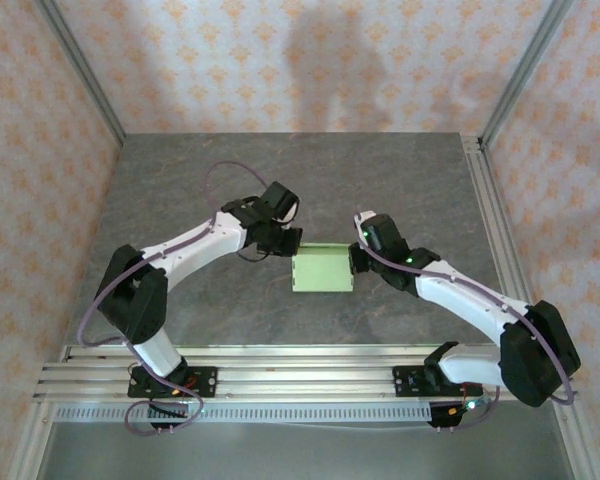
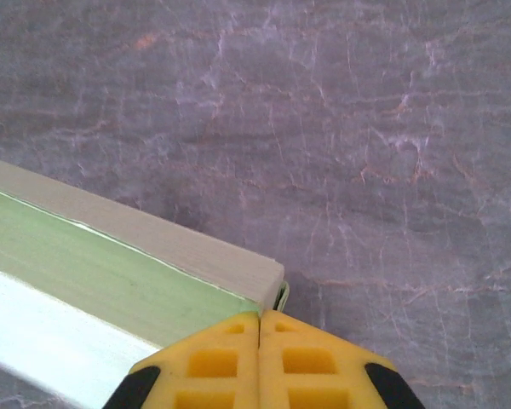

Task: Fold the paper box

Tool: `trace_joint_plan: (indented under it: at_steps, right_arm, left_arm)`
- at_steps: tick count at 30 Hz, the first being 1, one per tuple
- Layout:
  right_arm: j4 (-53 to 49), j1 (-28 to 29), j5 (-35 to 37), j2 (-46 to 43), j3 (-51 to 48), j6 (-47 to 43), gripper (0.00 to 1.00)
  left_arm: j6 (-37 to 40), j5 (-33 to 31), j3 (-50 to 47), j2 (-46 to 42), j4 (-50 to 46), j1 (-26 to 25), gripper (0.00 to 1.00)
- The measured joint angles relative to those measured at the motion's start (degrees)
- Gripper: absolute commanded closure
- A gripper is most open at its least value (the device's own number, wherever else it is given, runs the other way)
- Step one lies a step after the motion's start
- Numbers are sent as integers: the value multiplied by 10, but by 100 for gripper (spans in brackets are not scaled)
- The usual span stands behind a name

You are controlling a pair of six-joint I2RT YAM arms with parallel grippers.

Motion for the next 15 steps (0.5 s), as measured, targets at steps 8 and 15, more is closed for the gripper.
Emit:
trace_joint_plan:
  at_steps: [8, 15]
  right_arm:
    - [47, 0, 1, -15, -42, -5, 100]
    - [64, 0, 5, -23, -50, -13, 100]
  left_arm:
    - [-4, -3, -16, 1, 8, -12, 100]
    - [-4, -7, -16, 1, 11, -12, 88]
